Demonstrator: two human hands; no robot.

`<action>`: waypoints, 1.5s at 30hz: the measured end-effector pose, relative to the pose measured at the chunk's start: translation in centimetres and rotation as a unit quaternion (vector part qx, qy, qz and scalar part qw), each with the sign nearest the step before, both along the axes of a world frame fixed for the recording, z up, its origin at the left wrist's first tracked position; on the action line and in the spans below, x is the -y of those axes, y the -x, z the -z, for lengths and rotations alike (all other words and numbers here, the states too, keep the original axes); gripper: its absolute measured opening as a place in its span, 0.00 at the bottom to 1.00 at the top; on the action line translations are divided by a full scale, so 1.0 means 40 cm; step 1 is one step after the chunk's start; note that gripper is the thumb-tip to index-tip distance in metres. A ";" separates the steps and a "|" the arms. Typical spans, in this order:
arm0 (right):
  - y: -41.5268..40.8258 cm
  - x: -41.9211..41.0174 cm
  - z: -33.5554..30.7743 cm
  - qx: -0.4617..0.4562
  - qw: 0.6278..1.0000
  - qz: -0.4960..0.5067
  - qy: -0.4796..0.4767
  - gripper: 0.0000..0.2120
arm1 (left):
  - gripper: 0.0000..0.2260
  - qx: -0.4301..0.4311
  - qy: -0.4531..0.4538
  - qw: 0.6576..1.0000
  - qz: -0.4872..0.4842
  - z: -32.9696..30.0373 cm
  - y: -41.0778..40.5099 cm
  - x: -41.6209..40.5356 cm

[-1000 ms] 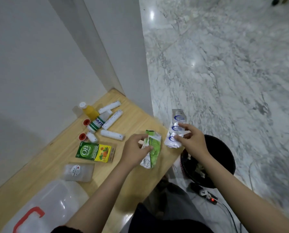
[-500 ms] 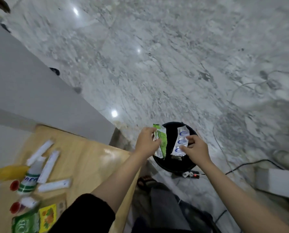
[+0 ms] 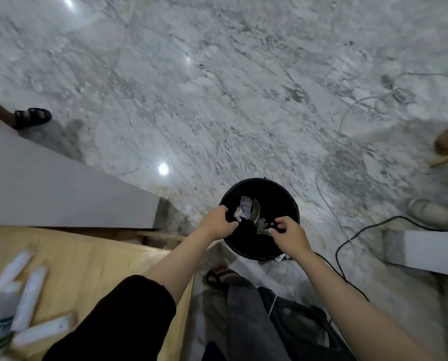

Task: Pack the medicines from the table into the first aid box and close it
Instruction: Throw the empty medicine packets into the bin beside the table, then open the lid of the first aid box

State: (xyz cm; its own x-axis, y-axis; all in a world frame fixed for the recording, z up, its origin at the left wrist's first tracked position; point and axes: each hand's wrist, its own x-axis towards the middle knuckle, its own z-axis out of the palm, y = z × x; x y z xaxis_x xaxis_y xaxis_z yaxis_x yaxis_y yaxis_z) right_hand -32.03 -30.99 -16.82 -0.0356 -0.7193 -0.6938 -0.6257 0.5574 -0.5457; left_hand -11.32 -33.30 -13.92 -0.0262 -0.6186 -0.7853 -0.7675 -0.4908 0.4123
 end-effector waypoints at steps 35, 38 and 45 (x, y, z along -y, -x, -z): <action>-0.724 -0.795 -0.491 0.371 0.706 -0.530 0.287 0.11 | 0.15 0.266 0.458 0.656 -0.538 -0.473 -0.253 -1.346; -0.719 -0.865 -0.474 0.366 0.639 -0.598 0.317 0.12 | 0.18 0.308 0.443 0.636 -0.552 -0.454 -0.221 -1.468; -0.721 -0.911 -0.443 0.328 0.594 -0.652 0.338 0.12 | 0.24 0.306 0.416 0.644 -0.564 -0.377 -0.174 -1.594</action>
